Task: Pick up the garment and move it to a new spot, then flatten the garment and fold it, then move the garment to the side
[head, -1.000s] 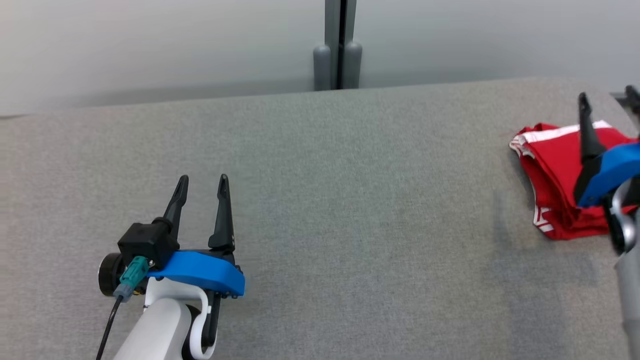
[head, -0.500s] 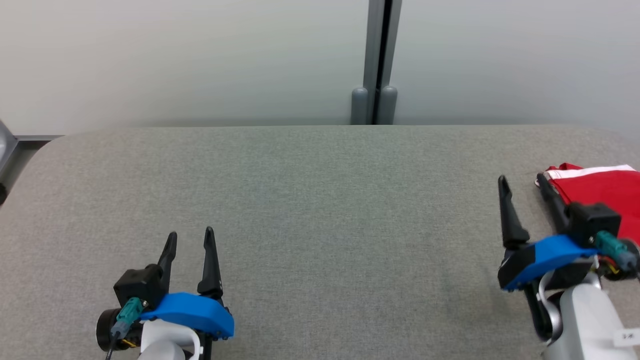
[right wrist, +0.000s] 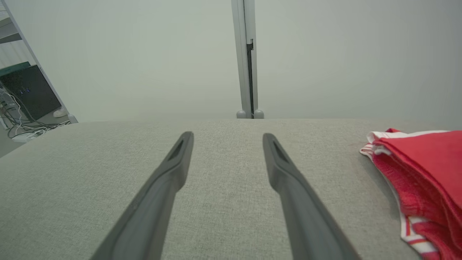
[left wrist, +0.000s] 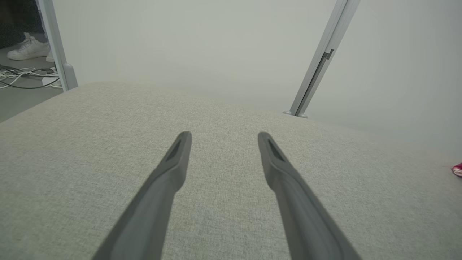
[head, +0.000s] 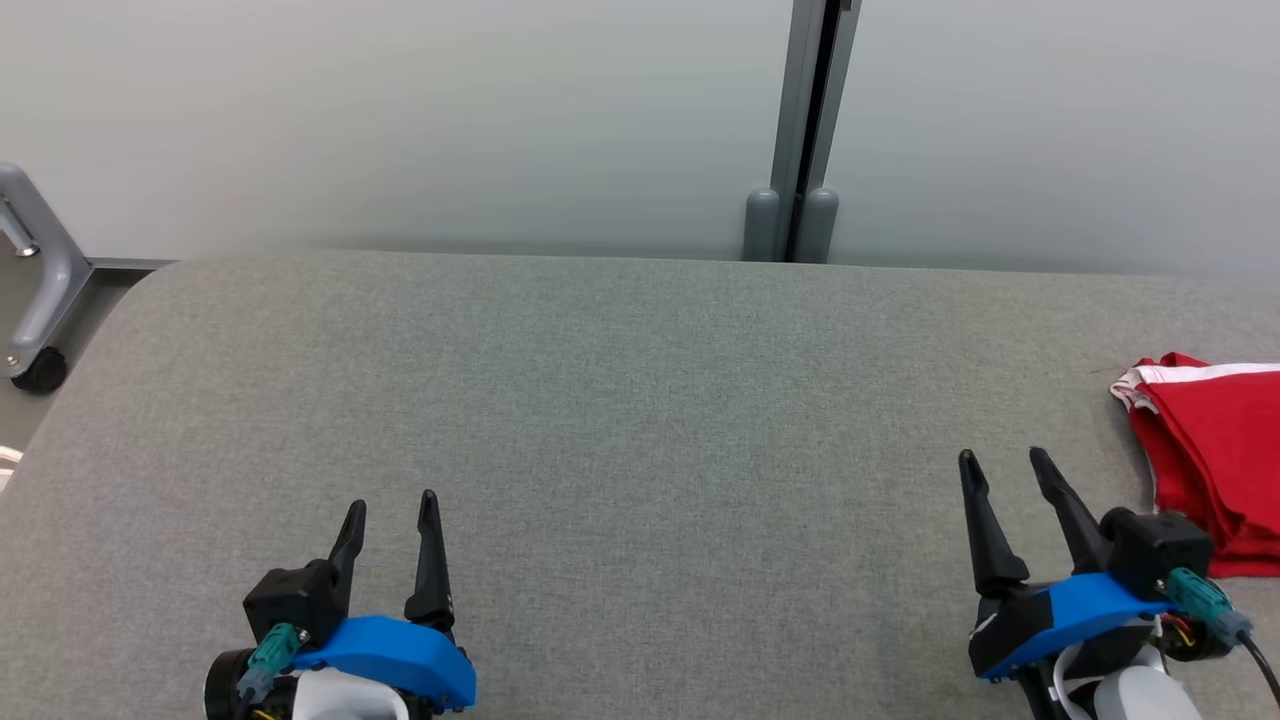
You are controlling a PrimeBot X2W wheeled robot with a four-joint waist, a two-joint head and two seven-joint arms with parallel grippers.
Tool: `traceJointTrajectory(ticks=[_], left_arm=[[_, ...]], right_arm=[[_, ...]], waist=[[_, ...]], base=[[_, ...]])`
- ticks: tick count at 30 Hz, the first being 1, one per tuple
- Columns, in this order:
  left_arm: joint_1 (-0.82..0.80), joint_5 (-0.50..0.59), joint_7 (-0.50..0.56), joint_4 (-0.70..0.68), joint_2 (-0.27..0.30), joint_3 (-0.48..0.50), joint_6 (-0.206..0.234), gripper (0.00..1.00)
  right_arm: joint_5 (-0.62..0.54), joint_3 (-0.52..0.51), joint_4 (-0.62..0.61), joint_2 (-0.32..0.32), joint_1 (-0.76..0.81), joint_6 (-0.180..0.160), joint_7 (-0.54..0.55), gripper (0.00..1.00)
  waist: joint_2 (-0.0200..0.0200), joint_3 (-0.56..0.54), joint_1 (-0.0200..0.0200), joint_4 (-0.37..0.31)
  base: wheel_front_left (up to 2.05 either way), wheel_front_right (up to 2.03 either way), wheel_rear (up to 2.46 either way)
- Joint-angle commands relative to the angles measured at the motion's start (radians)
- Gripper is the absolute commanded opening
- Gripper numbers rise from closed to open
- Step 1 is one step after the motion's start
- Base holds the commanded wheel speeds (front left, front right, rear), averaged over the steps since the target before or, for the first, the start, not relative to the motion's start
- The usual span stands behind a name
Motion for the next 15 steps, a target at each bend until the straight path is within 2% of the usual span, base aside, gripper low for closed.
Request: traceJointTrajectory(ticks=[1,15], left_arm=[[0.009,0.001,-0.005,-0.003,-0.001,0.007,-0.003,1.0],[0.01,0.006,-0.004,-0.001,-0.001,-0.011,-0.004,1.0]], right_arm=[[0.004,-0.004,-0.003,-0.002,0.016,0.0,-0.007,1.0],[-0.011,-0.016,-0.013,-0.001,0.041,0.0,-0.003,1.0]], waist=[[0.0002,-0.001,0.0,0.001],[0.0002,-0.01,0.0,-0.015]], base=[[0.0,0.0,0.0],[0.0,0.0,0.0]])
